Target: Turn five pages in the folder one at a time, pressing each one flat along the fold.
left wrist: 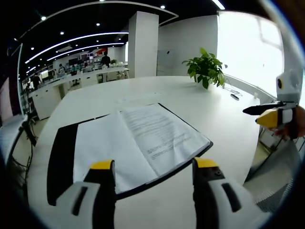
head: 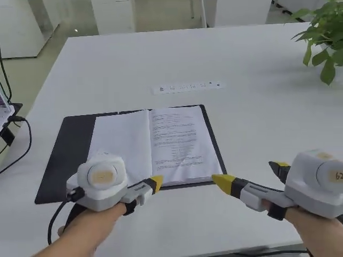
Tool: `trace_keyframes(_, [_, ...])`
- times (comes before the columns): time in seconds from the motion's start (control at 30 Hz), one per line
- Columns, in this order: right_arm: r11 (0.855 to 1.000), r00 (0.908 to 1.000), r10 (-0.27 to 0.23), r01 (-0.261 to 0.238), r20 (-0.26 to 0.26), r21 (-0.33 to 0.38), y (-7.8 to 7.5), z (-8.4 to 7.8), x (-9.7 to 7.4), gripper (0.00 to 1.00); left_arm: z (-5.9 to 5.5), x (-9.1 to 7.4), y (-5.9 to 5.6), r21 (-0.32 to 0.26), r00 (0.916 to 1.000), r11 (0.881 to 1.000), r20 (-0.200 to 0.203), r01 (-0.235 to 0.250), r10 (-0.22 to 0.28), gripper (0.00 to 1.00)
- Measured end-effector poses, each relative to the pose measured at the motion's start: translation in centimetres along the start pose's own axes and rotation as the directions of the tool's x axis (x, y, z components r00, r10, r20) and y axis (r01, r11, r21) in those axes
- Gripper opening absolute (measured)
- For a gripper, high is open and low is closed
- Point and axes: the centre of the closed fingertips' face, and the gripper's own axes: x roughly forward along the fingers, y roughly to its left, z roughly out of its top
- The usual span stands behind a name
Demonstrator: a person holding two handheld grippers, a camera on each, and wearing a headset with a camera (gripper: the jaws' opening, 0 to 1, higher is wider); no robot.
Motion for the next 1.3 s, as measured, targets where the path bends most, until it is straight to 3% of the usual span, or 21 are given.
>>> trace_keyframes(0.27, [1.000, 1.0000, -0.009, 0.009, 0.003, 0.019, -0.4, 0.0, 0.4, 0.91, 0.3, 5.1, -2.9, 0.028, 0.9984, 0.998, -0.013, 0.056, -0.055, 0.56])
trace_keyframes(0.6, [0.998, 0.9998, -0.018, 0.018, 0.012, 0.059, -0.9, 0.0, 0.9, 0.89, -0.7, 8.9, -4.4, 0.044, 0.9971, 0.997, -0.038, 0.067, -0.066, 0.48])
trace_keyframes(0.87, [0.997, 0.9998, -0.012, 0.011, 0.017, 0.081, -0.7, 0.0, 1.4, 0.87, -1.4, 10.8, -4.7, 0.078, 0.9978, 0.996, -0.053, 0.044, -0.040, 0.40])
trace_keyframes(1.0, [0.996, 0.9999, -0.007, 0.006, 0.009, 0.094, -0.7, -0.3, 1.8, 0.87, -3.1, 11.4, -4.5, 0.112, 0.9949, 0.993, -0.100, 0.022, -0.011, 0.35])
trace_keyframes(1.03, [0.995, 1.0000, -0.006, 0.005, 0.007, 0.096, -0.7, -0.4, 1.9, 0.87, -2.7, 11.4, -4.6, 0.118, 0.9969, 0.993, -0.078, 0.019, -0.010, 0.34])
trace_keyframes(1.17, [0.995, 1.0000, -0.004, 0.004, 0.002, 0.104, -0.7, -0.7, 2.1, 0.86, -2.7, 11.5, -3.6, 0.126, 0.9980, 0.992, -0.061, -0.006, 0.014, 0.22])
trace_keyframes(1.3, [0.994, 1.0000, 0.002, -0.001, -0.007, 0.113, -0.6, -1.1, 2.4, 0.85, -2.8, 11.4, -3.7, 0.153, 0.9992, 0.988, -0.039, 0.005, 0.001, 0.21])
